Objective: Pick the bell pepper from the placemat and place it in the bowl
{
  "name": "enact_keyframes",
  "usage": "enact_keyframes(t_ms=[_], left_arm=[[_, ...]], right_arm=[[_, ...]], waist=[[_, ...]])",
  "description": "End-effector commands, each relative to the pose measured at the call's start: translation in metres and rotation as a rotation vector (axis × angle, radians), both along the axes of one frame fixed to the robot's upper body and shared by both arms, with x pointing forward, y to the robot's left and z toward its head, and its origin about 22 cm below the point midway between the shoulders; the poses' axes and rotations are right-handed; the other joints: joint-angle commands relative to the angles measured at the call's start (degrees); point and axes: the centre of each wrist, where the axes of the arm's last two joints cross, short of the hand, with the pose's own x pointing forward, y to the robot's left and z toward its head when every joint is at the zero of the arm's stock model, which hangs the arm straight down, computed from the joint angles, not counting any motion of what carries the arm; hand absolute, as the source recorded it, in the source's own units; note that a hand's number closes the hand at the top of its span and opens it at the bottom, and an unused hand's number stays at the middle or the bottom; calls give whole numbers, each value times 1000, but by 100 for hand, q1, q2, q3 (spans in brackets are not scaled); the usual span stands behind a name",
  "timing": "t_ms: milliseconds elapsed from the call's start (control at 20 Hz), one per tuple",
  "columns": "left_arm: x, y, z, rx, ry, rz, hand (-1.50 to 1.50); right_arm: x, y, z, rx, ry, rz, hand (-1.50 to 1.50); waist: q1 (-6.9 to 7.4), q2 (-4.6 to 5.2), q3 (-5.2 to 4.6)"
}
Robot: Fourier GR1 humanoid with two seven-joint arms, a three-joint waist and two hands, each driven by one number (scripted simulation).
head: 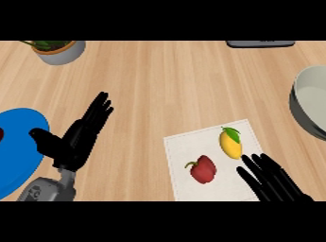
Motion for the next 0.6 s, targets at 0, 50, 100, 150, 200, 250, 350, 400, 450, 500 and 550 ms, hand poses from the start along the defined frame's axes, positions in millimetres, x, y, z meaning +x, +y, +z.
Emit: enact_keyframes(t_ms=[0,50,100,150,200,250,350,400,450,500,550], left_arm=[[2,-3,11,-7,4,-32,0],[-3,-12,6,6,6,-33,0],[4,-1,3,-4,0,-40,0],[2,5,0,-6,4,-36,0],[-9,-19,-7,-3,2,-48,0],[3,-5,3,-15,-1,-39,0],[-2,-11,5,-4,-13,-57,0],[4,-12,6,-14,-22,-57,0],[-3,-4,6,6,0,-72,0],[2,-3,5,0,-15,-51,0],[1,-9,6,0,-10,-53,0]], right_arm=[[-23,19,21,-136,56,-145,-150],[-23,31,13,-152,102,-174,-150],[-18,42,16,-175,117,-187,-150],[-30,48,16,-206,168,-194,-150],[-27,56,23,-207,174,-233,-150],[-33,75,23,-192,201,-229,-150],[-32,89,21,-240,260,-253,-150],[-26,104,31,-222,268,-278,-150],[-25,115,34,-244,274,-307,-150],[-21,115,29,-249,307,-321,-150],[-19,132,30,-250,293,-331,-150]], waist=[[61,20,-3],[138,37,5],[188,72,3],[153,60,3],[207,60,12],[200,63,9],[238,63,22],[250,78,19],[289,70,19],[249,75,28],[253,72,29]])
